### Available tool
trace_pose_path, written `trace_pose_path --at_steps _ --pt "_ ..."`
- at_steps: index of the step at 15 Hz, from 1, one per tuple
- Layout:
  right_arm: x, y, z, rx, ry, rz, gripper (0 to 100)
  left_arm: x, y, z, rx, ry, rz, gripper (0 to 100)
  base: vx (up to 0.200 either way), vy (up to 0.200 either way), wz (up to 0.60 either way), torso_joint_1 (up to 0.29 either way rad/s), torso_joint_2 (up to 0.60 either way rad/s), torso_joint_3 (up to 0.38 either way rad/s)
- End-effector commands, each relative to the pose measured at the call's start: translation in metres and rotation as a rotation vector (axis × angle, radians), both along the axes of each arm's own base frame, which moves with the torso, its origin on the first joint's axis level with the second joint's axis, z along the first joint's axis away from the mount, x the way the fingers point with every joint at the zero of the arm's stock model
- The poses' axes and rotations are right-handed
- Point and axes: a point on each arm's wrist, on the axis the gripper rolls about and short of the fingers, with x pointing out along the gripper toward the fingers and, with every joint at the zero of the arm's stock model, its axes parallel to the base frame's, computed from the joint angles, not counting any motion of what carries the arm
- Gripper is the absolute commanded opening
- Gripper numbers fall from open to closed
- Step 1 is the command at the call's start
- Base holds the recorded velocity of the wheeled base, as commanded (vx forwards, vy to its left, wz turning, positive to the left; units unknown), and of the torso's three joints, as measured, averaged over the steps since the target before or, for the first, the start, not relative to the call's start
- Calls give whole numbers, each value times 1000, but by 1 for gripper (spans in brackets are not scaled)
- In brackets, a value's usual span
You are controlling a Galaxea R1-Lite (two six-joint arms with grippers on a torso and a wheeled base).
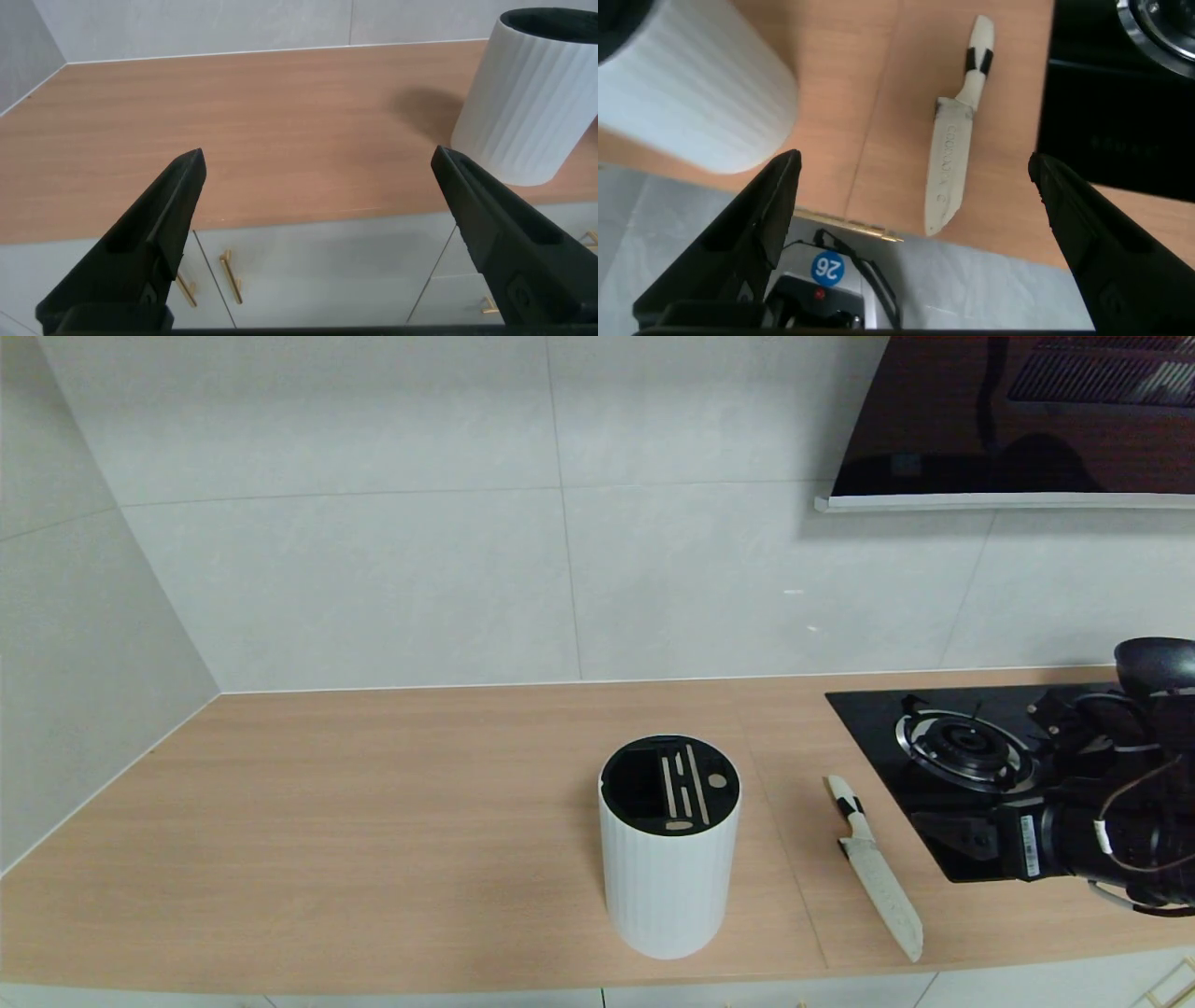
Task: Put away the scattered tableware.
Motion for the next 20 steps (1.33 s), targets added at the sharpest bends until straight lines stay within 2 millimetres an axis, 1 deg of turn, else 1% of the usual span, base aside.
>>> trace_pose_path --at_steps 1,2,5,11,12,13,14,17,20 --pt "15 6 -18 -23 67 3 100 0 0 0 2 0 0 100 0 0 0 0 0 0" --pt "27 10 -29 -27 77 1 100 0 0 0 0 0 -1 100 0 0 0 0 0 0" --pt "43 19 -59 -74 124 -30 100 0 0 0 0 2 0 100 0 0 0 0 0 0" --pt "67 25 -111 -109 185 -79 100 0 0 0 0 2 0 100 0 0 0 0 0 0" --pt "70 31 -119 -79 182 -91 100 0 0 0 0 0 0 100 0 0 0 0 0 0" --pt "71 32 -121 -72 180 -97 100 0 0 0 0 2 -1 100 0 0 0 0 0 0" --pt "76 35 -129 -63 162 -128 100 0 0 0 0 2 -1 100 0 0 0 0 0 0" --pt "84 37 -150 -84 150 -160 100 0 0 0 0 2 -1 100 0 0 0 0 0 0" --pt "89 38 -163 -93 142 -171 100 0 0 0 0 0 0 100 0 0 0 0 0 0"
